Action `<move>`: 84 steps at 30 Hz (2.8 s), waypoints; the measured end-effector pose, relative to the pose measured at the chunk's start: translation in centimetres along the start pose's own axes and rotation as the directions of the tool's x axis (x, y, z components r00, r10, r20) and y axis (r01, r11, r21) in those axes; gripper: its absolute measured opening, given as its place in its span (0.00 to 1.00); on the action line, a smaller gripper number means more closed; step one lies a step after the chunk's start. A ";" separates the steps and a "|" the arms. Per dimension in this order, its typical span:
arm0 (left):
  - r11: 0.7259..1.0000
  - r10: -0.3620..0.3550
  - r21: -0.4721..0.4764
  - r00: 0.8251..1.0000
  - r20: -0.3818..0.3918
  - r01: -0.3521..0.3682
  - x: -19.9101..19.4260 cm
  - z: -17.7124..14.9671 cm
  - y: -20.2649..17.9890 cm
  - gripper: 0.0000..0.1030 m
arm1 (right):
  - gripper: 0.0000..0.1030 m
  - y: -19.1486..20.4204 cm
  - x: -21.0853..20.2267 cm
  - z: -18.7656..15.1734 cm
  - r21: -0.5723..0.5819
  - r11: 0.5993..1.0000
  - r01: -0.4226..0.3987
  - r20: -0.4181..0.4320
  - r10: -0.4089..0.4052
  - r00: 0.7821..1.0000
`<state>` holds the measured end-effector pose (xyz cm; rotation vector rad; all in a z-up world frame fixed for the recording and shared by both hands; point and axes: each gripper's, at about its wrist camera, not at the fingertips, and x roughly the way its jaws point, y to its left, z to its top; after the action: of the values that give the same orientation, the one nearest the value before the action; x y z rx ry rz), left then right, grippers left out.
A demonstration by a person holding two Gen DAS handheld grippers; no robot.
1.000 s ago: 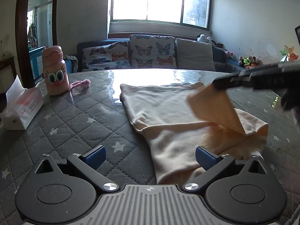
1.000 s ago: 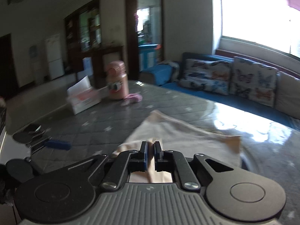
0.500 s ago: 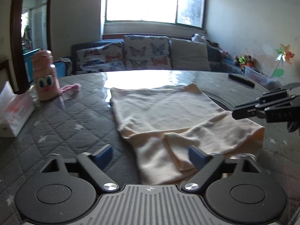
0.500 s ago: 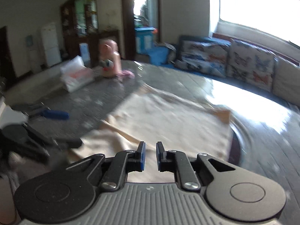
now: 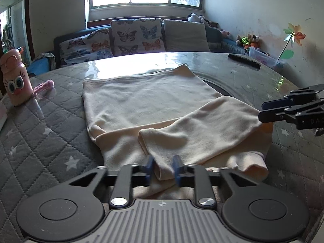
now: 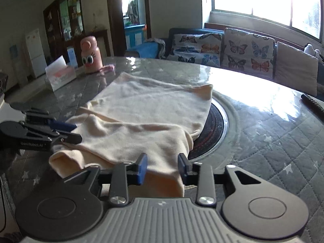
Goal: Fold clothes
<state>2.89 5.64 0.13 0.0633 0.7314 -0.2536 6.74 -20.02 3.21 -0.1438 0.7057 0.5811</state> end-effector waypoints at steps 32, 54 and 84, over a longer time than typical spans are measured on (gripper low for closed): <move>0.996 0.085 0.028 0.995 0.042 -0.087 -2.2 1.0 2.7 0.08 | 0.49 -1.5 -1.1 -3.3 -0.042 0.992 0.118 -0.105 -0.122 0.987; 0.999 0.031 0.019 1.000 -0.003 -0.031 1.9 1.4 2.4 0.08 | 0.26 0.2 7.7 2.0 -0.035 0.999 -0.013 -0.058 0.010 0.998; 0.969 0.012 0.246 0.999 0.046 -0.023 -4.0 -2.6 -0.7 0.38 | 0.26 1.9 2.9 -1.7 -0.105 0.994 -0.024 -0.046 0.019 0.999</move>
<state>-1.85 6.20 0.83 0.2995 0.6520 -0.3268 6.47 -17.65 0.19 -0.2488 0.7211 0.6375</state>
